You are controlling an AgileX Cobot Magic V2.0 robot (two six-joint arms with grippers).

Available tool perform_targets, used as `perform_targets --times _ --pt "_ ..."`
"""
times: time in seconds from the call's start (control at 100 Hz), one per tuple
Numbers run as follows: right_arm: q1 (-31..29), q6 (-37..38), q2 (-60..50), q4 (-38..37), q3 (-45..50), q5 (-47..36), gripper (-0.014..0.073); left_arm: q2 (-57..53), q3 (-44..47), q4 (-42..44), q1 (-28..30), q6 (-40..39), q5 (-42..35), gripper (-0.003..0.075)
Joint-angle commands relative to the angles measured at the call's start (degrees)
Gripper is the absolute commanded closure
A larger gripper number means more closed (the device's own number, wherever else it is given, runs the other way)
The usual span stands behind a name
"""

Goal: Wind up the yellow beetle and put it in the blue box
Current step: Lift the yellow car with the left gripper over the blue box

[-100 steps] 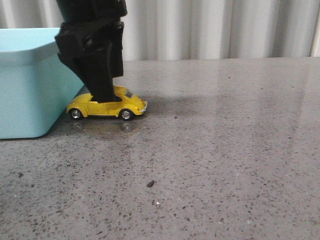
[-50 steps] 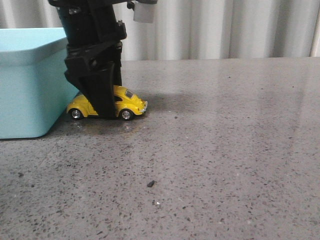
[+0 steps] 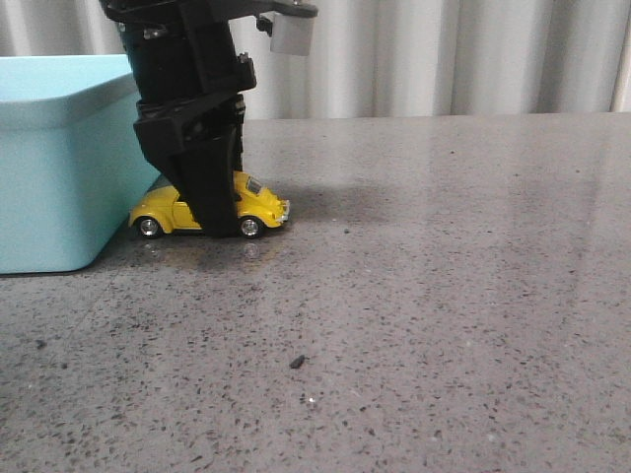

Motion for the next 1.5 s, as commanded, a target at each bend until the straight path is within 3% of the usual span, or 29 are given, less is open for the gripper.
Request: perform_targets --times 0.0,0.08,0.2,0.44,0.74,1.17,1.49 --pt "0.1 -0.2 0.0 0.0 -1.3 -3.8 0.0635 -2.9 -1.6 -1.9 0.0 -0.3 0.4 0.0687" --pt "0.1 -0.2 0.0 0.0 -1.3 -3.8 0.0635 -3.1 -1.9 -3.4 0.0 -0.6 0.9 0.0736" --pt "0.1 -0.2 0.0 0.0 -1.3 -3.7 0.0635 -3.3 -5.1 -6.9 0.0 -0.8 2.1 0.0741" --pt "0.1 -0.2 0.0 0.1 -1.3 -3.0 0.0634 -3.5 -20.5 -9.0 0.0 -5.5 1.9 0.0741" --pt "0.1 -0.2 0.0 0.1 -1.3 -2.4 0.0635 -3.7 -37.6 0.7 3.9 -19.1 3.7 0.0741" --pt "0.1 -0.2 0.0 0.2 -1.3 -2.1 0.0635 -7.6 -36.8 4.8 21.9 -45.5 3.7 0.0741" --pt "0.1 -0.2 0.0 0.2 -1.0 -1.3 0.0635 -7.6 -19.5 4.8 24.3 -45.9 3.7 0.0741"
